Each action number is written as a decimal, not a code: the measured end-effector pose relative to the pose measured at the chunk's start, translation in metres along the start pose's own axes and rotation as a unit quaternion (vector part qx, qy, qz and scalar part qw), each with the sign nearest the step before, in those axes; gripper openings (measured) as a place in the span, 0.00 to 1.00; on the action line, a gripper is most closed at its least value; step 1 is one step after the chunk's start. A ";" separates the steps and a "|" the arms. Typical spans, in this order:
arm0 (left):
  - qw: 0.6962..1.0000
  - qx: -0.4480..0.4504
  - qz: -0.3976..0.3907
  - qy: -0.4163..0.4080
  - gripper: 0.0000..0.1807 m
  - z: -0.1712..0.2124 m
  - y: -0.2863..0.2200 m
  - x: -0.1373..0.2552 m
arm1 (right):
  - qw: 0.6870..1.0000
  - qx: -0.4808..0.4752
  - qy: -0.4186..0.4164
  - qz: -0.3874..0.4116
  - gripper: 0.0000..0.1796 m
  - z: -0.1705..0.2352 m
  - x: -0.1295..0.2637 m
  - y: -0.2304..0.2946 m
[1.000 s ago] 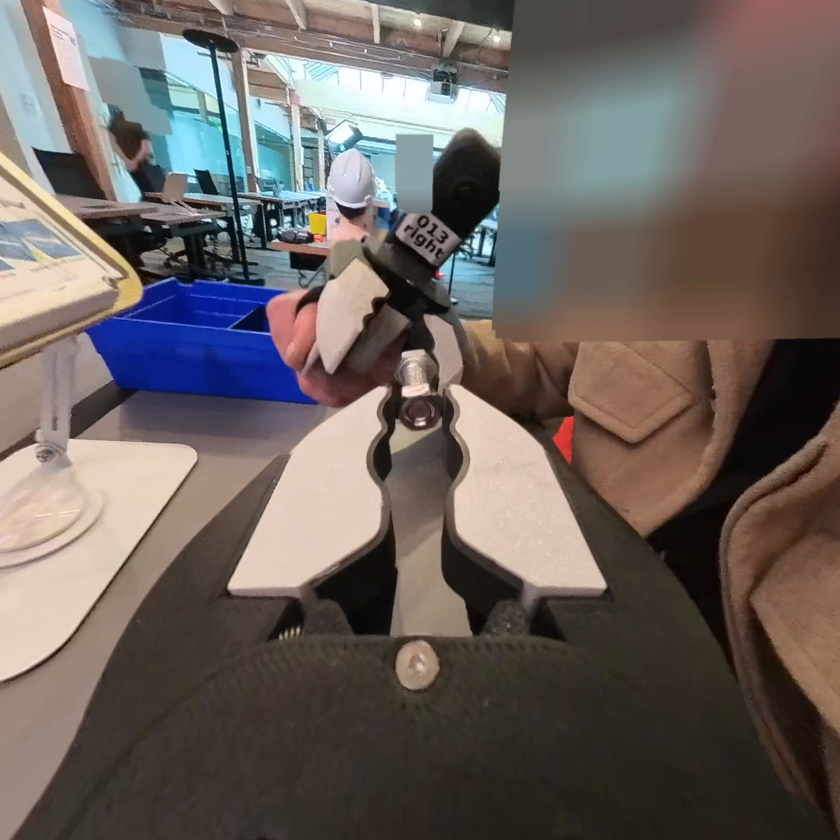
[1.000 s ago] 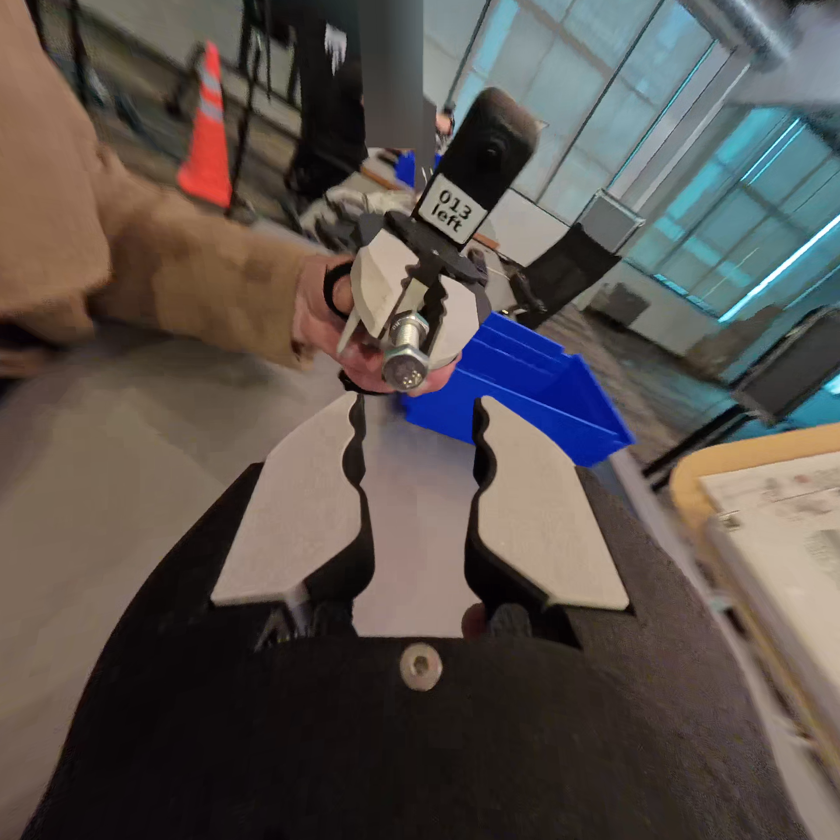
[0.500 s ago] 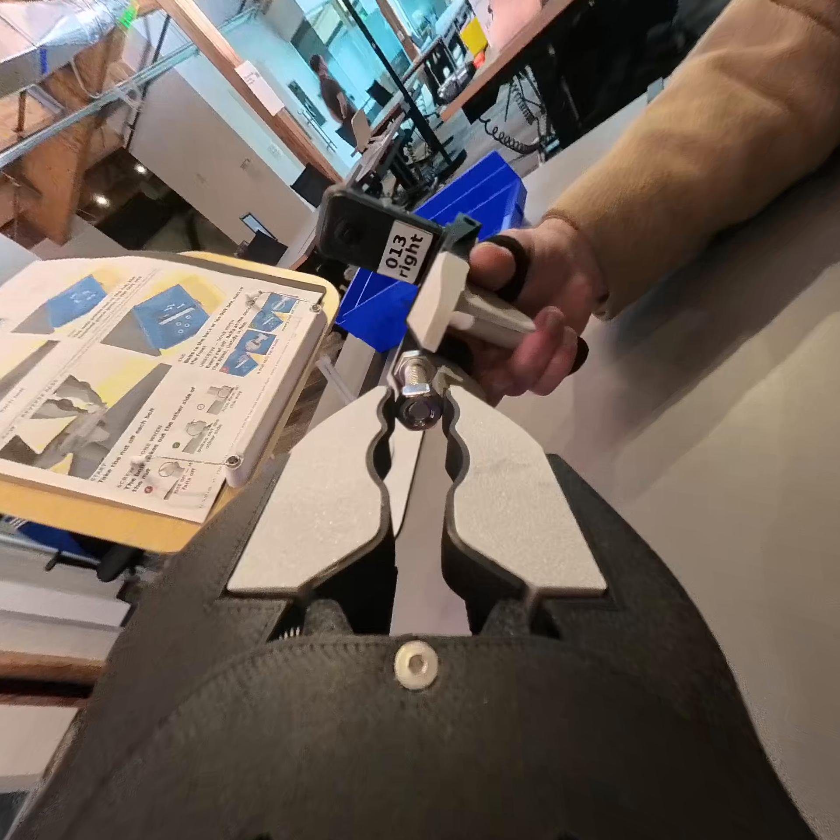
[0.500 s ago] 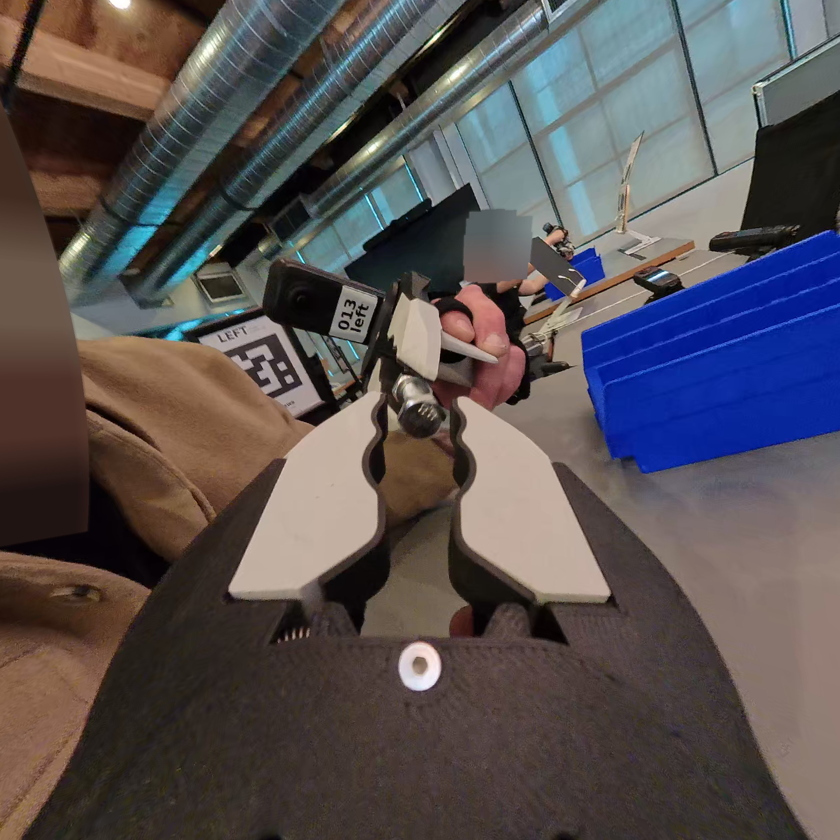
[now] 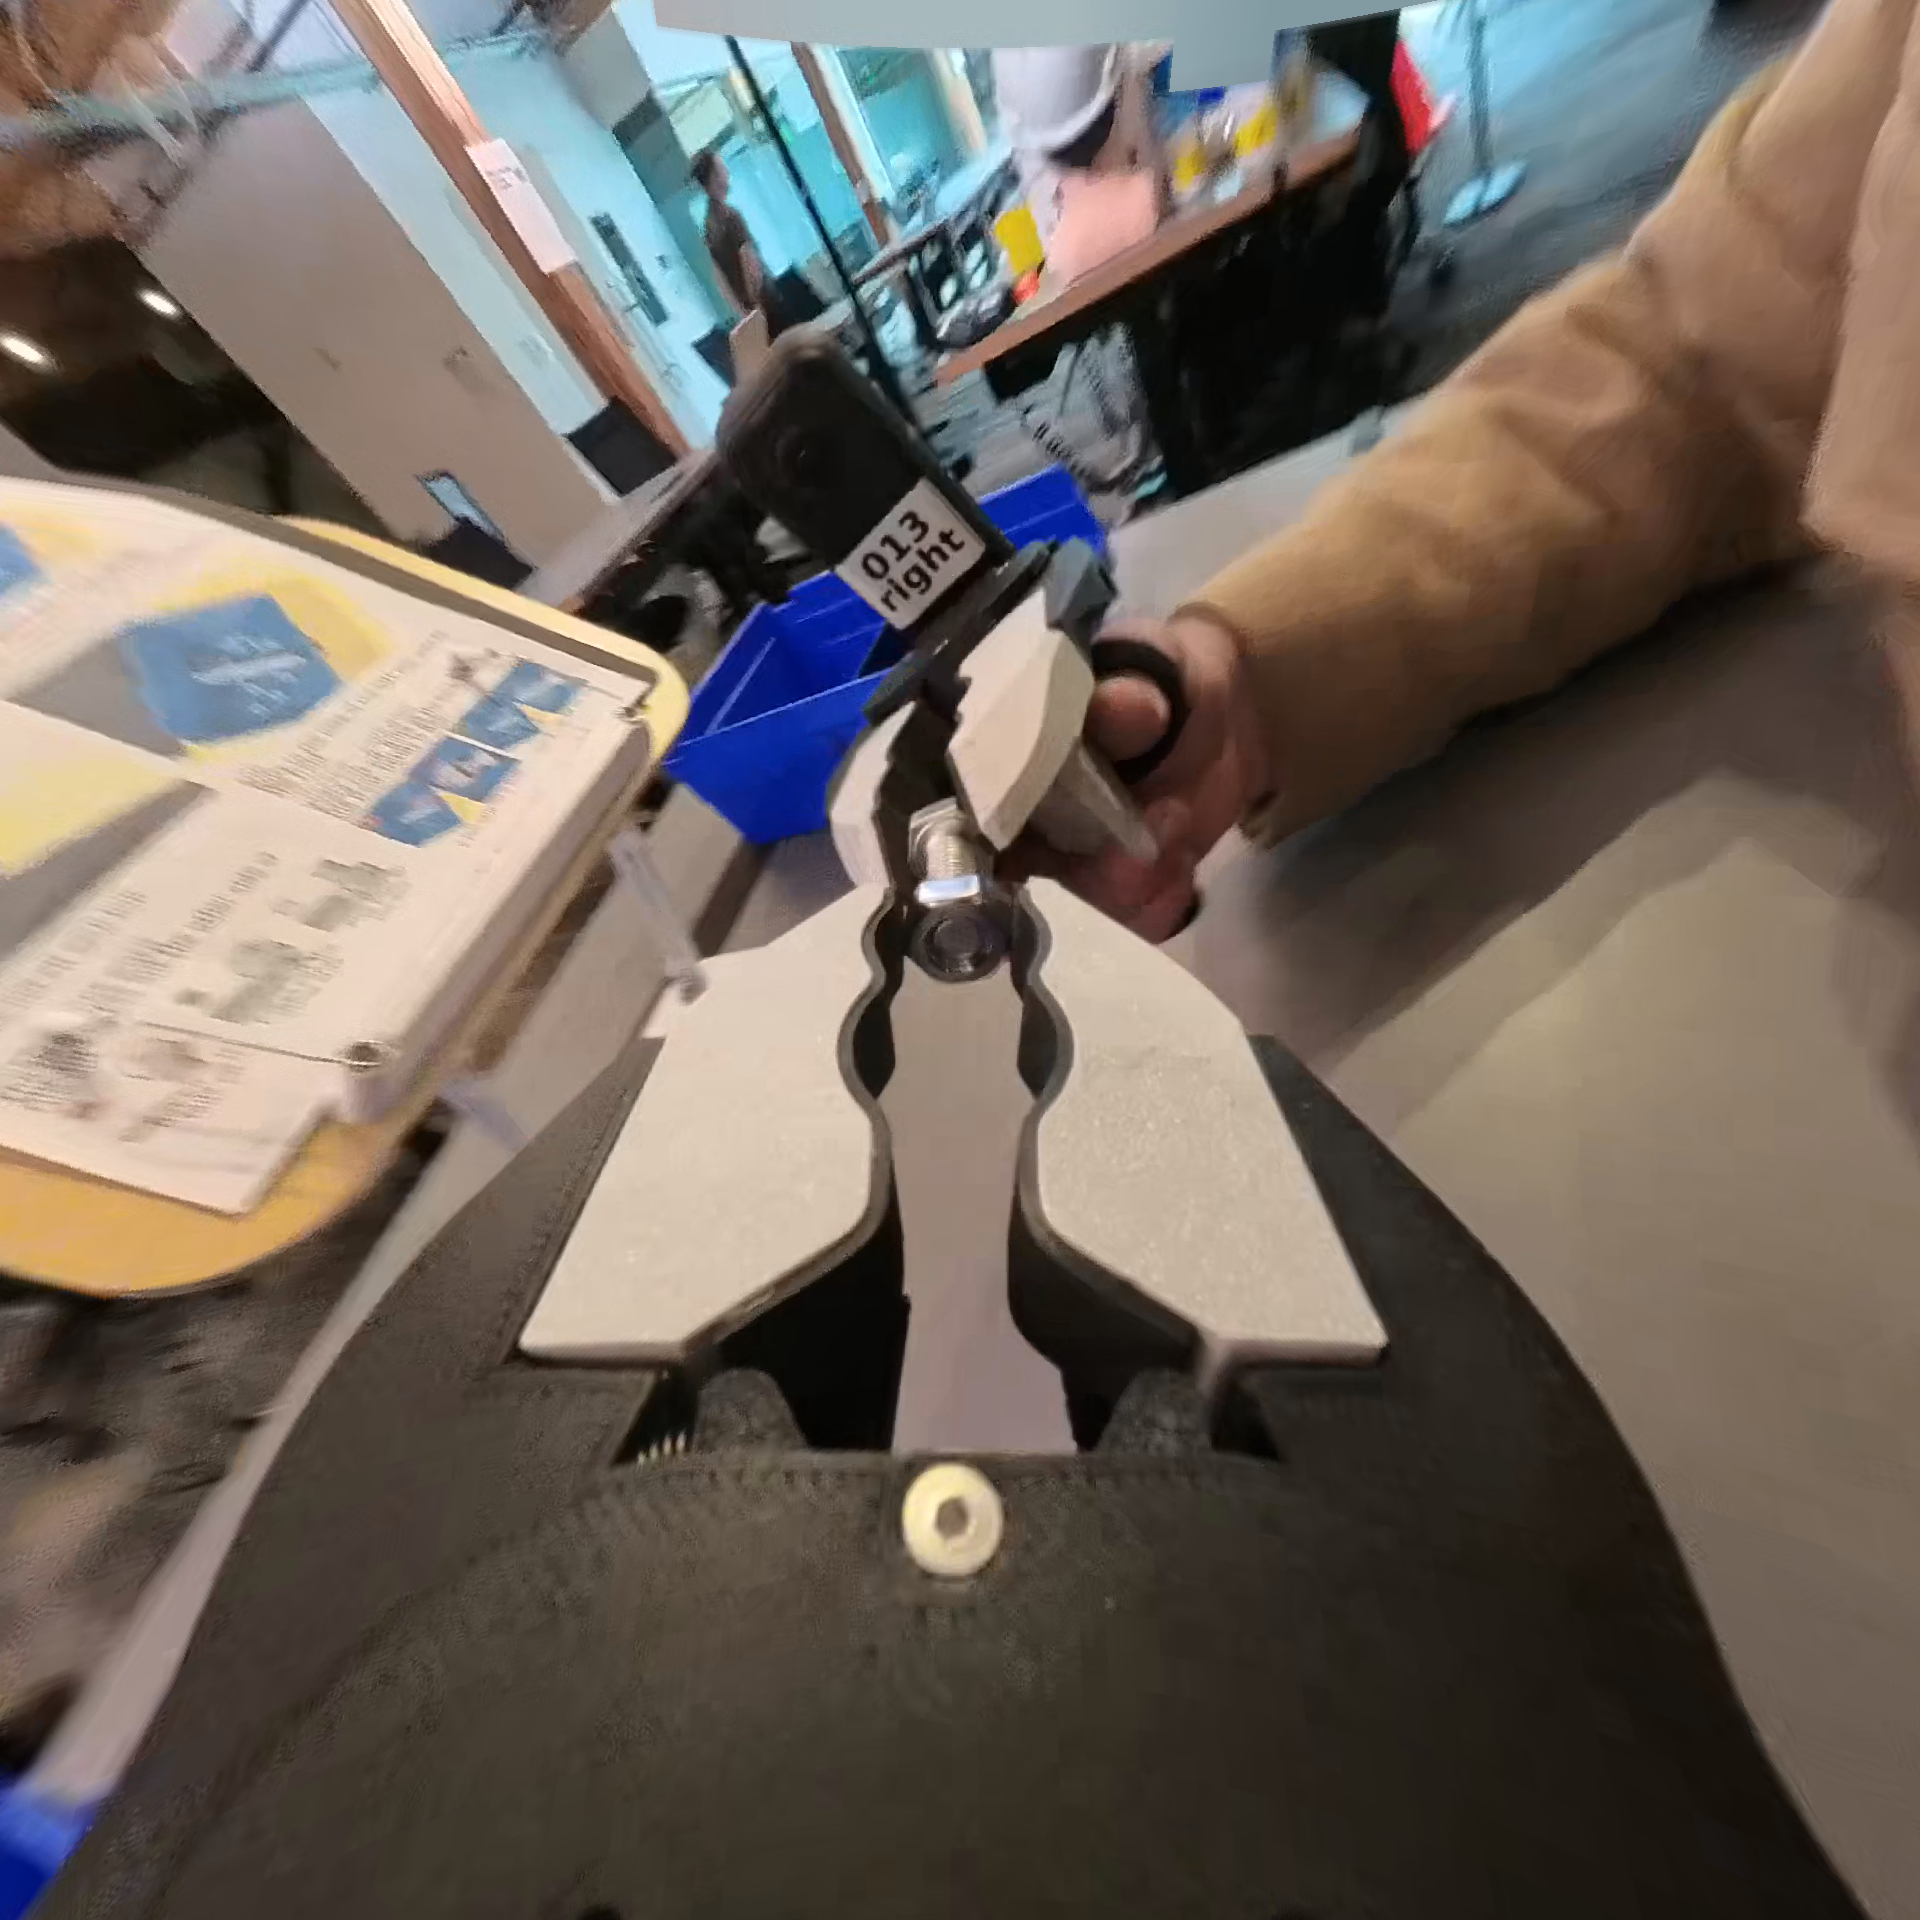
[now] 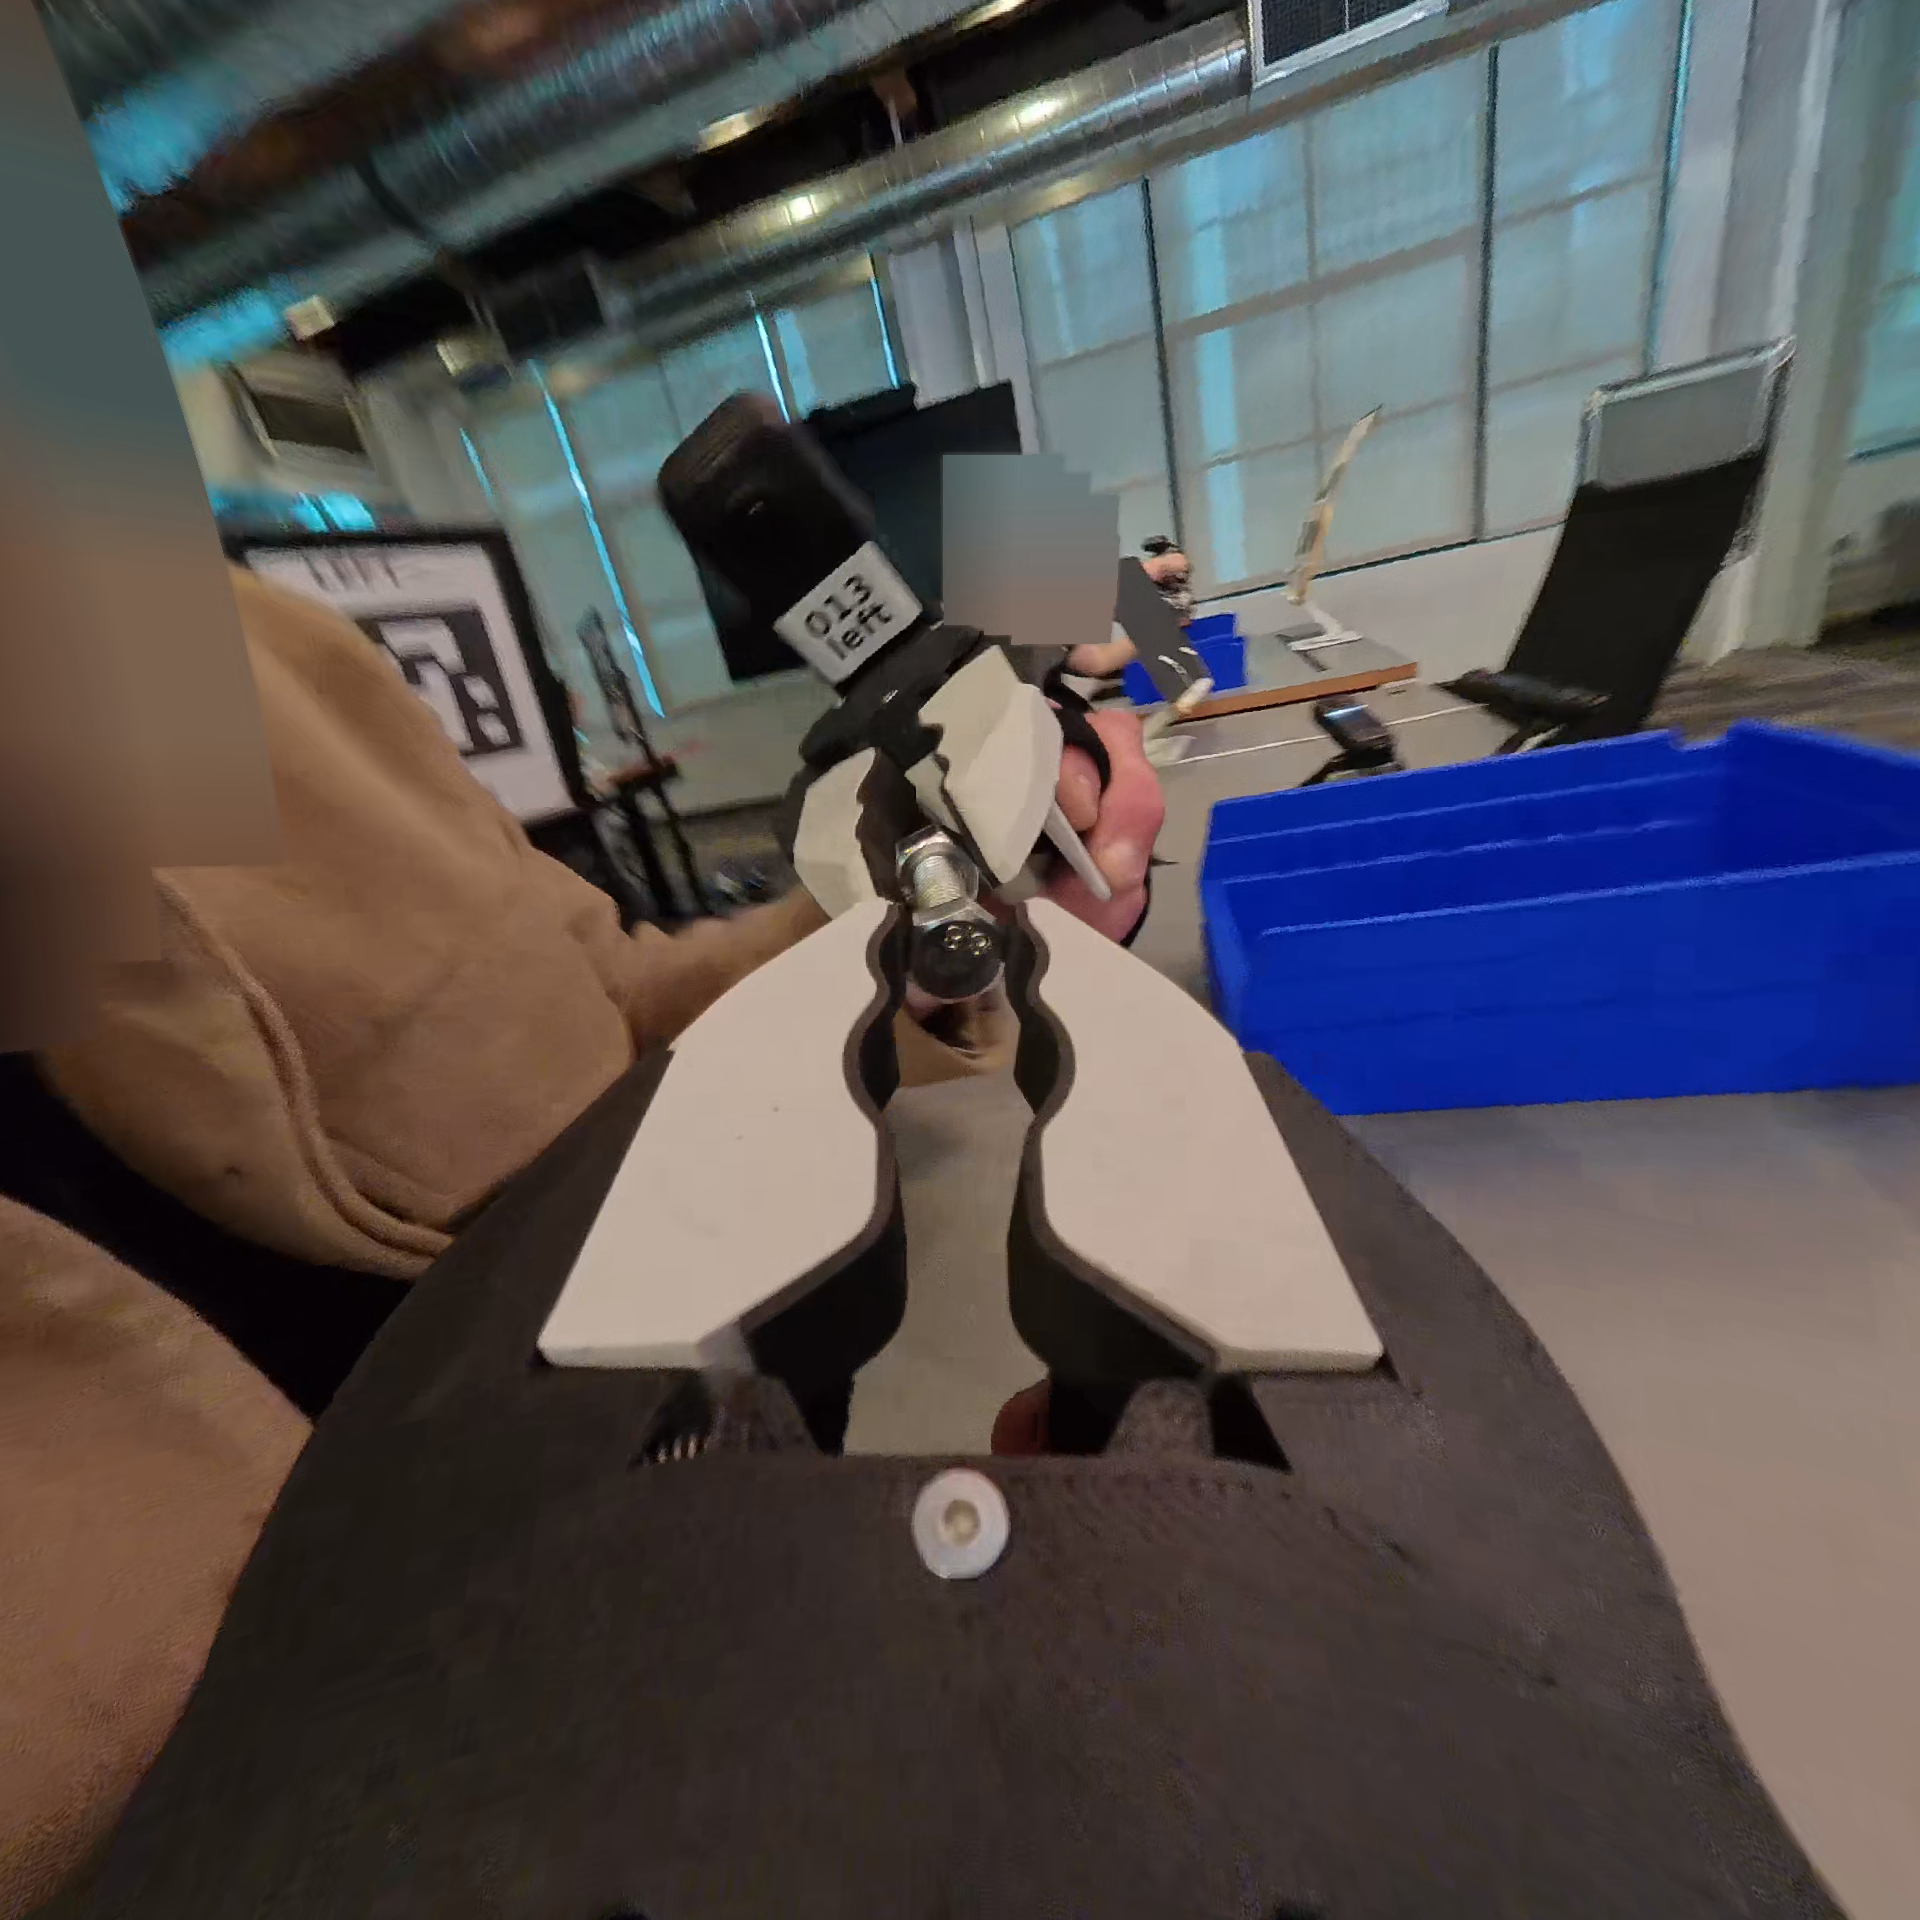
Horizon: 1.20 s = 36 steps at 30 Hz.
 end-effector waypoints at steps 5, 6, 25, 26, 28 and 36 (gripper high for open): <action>0.978 0.182 0.082 -0.067 0.11 0.005 0.003 -0.006 | 0.973 0.210 0.064 0.070 0.11 -0.008 0.004 0.012; 0.968 0.214 0.097 -0.087 0.10 0.004 0.004 -0.007 | 0.961 0.253 0.076 0.081 0.11 -0.010 0.004 0.016; 0.845 0.418 0.250 -0.220 0.10 0.011 -0.005 -0.020 | 0.767 0.588 0.217 0.140 0.11 -0.009 0.004 0.046; 0.846 0.415 0.251 -0.221 0.10 0.011 -0.005 -0.020 | 0.768 0.587 0.216 0.138 0.11 -0.009 0.004 0.047; 0.845 0.416 0.254 -0.221 0.10 0.010 -0.005 -0.019 | 0.761 0.594 0.219 0.139 0.11 -0.009 0.004 0.048; 0.857 0.400 0.238 -0.222 0.10 0.011 -0.003 -0.018 | 0.791 0.553 0.207 0.158 0.20 -0.011 0.004 0.039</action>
Point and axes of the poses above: each gripper's, where its closed fingertips meet, x back along the fingers, z out of its underside, y = z × x across the jaws, the point moved 5 cm from there along x, back along the fingers, and after that the axes turned 5 degrees about -x, right-handed, at the moved point
